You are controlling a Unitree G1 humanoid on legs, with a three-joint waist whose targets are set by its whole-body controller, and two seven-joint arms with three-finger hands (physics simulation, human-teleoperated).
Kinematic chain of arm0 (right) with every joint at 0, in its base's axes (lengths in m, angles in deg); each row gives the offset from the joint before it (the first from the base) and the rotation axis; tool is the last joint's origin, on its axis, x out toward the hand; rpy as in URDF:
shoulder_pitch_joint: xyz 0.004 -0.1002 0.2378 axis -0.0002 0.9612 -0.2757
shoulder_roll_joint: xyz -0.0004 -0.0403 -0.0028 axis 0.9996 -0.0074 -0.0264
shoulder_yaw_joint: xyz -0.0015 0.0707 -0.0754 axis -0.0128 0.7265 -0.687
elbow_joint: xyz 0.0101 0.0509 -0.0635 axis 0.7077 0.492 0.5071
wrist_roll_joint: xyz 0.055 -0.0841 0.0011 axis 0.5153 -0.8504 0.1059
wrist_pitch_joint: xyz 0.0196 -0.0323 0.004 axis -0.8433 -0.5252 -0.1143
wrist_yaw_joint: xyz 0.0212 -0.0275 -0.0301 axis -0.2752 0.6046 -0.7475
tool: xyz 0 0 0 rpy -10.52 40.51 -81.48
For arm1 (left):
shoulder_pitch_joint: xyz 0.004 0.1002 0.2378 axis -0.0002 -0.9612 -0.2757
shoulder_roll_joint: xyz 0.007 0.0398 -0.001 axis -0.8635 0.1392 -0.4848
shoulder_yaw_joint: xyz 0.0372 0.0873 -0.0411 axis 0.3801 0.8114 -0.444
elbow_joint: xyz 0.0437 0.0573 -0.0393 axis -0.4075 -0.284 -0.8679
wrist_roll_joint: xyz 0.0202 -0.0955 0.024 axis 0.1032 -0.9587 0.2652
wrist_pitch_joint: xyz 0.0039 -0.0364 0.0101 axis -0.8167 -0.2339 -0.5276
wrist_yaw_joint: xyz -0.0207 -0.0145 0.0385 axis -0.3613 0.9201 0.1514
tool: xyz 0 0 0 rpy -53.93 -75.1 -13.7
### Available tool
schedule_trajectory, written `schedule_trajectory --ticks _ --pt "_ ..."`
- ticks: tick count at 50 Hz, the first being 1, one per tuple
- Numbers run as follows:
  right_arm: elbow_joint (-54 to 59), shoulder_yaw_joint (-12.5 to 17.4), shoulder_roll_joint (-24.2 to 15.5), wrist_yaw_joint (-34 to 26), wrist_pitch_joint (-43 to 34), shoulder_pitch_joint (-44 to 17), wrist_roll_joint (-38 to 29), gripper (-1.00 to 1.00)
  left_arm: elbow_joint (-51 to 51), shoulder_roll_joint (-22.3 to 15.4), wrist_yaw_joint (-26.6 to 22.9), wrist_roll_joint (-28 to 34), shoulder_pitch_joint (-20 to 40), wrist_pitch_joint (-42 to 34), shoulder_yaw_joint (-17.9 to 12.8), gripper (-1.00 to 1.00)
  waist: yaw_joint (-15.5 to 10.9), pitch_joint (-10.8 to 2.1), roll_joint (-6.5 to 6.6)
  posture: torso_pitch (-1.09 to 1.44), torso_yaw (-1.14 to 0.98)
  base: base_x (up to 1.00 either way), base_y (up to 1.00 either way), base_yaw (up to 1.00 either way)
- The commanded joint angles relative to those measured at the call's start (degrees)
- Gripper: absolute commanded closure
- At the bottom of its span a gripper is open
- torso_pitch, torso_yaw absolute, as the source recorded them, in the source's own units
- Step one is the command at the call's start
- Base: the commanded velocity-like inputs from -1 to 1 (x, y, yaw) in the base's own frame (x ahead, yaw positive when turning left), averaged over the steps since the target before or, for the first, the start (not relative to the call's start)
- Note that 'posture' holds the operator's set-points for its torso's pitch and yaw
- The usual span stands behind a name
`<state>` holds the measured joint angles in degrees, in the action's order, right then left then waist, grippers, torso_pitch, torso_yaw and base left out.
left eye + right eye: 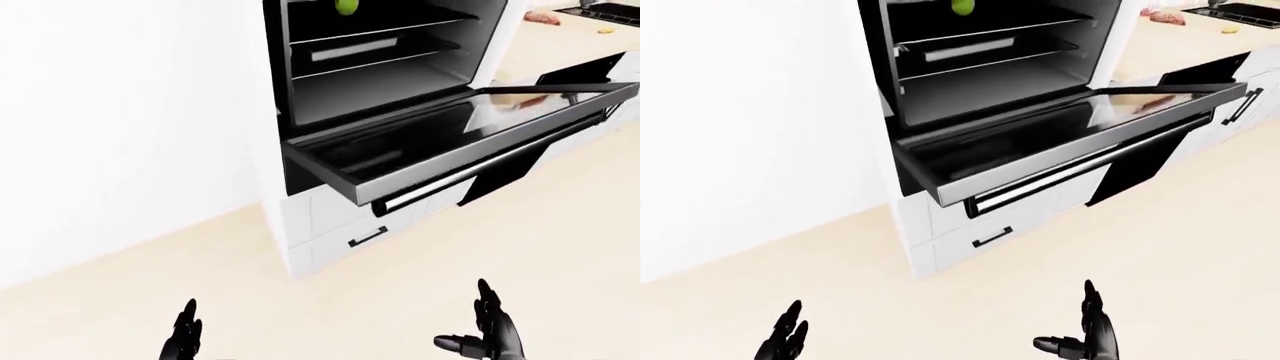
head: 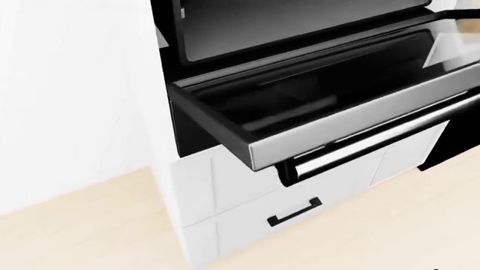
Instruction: Close the oven door.
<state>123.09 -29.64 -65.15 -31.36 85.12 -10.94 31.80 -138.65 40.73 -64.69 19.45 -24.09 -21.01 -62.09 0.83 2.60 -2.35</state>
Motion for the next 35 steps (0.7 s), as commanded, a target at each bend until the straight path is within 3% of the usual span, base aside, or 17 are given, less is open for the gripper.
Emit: schedule_trajectory --ticks 1,5,7,8,9,11,15,16,17,20,22,26,30,35 --pt "-1.44 0.0 -0.34 -0.24 1.48 -1.1 0.03 -1.0 1.59 -1.58 0.52 -0.99 0.86 1.78 -0.8 -1.0 -0.25 -0.4 0.57 0.0 0.0 0.3 0.0 0.0" --pt "-1.46 0.11 -0.36 -0.3 1.35 -1.1 0.23 -1.0 1.57 -1.61 0.48 -1.03 0.89 1.78 -0.84 -1.0 0.07 -0.01 3.08 0.0 0.0 0.31 0.0 0.0" --pt "-1.47 0.16 -0.34 -0.25 1.22 -1.13 0.35 -1.0 1.6 -1.62 0.44 -1.07 0.91 1.74 -0.86 -1.0 0.23 -0.45 5.62 0.0 0.0 0.31 0.0 0.0" --pt "-1.47 0.2 -0.34 -0.25 1.18 -1.15 0.45 -1.0 1.6 -1.63 0.45 -1.09 0.91 1.74 -0.86 -1.0 0.13 -1.19 7.55 0.0 0.0 0.32 0.0 0.0" --pt "-1.48 0.2 -0.33 -0.24 1.16 -1.15 0.48 -1.0 1.6 -1.63 0.43 -1.1 0.89 1.75 -0.85 -1.0 -0.18 -1.08 6.52 0.0 0.0 0.32 0.0 0.0" --pt "-1.45 0.25 -0.32 -0.23 1.11 -1.14 0.61 -1.0 1.6 -1.62 0.41 -1.13 0.85 1.77 -0.85 -1.0 -0.51 -0.37 6.4 0.0 0.0 0.3 0.0 0.0" --pt "-1.46 0.29 -0.37 -0.22 1.17 -1.27 0.76 -1.0 1.58 -1.66 0.43 -1.16 0.92 1.73 -0.84 -1.0 -1.28 -0.85 4.9 0.0 0.0 0.25 0.03 0.0" --pt "-1.42 0.34 -0.44 0.07 1.23 -1.34 0.77 -1.0 1.57 -1.66 0.46 -1.11 0.94 1.75 -0.83 -1.0 -1.3 0.55 4.04 0.0 0.0 0.05 0.0 0.0" --pt "-1.41 0.31 -0.44 -0.02 1.25 -1.31 0.75 -1.0 1.57 -1.66 0.42 -1.1 0.96 1.75 -0.83 -1.0 -1.18 0.15 3.78 0.0 0.0 0.0 0.0 0.0" --pt "-1.36 0.13 -0.23 -0.15 1.19 -1.14 0.58 -1.0 1.53 -1.7 0.37 -1.07 0.99 1.79 -0.9 -1.0 -0.92 0.03 -0.08 0.0 0.0 0.0 0.0 0.0" --pt "-1.38 0.16 -0.25 -0.25 1.05 -1.16 0.61 -1.0 1.52 -1.69 0.39 -1.05 0.96 1.8 -0.92 -1.0 -1.32 -0.43 1.11 0.0 0.0 0.0 0.0 0.0" --pt "-1.37 0.14 -0.21 -0.32 0.95 -1.03 0.59 -1.0 1.63 -1.59 0.07 -1.27 0.9 1.9 -1.01 -1.0 -0.5 -0.78 0.8 0.0 0.0 0.0 0.0 0.0" --pt "-1.37 0.2 -0.24 -0.45 0.87 -0.99 0.67 -1.0 1.71 -1.52 -0.7 -1.97 0.95 2.15 -1.17 -1.0 -0.09 -1.89 2.12 0.0 0.0 0.0 0.0 0.0" --pt "-1.29 0.42 -0.31 -0.63 0.81 -0.69 0.97 -1.0 1.78 -1.56 -0.84 -2.13 0.99 2.55 -0.9 -1.0 -0.18 -1.4 2.61 0.0 0.0 0.0 0.0 0.0"
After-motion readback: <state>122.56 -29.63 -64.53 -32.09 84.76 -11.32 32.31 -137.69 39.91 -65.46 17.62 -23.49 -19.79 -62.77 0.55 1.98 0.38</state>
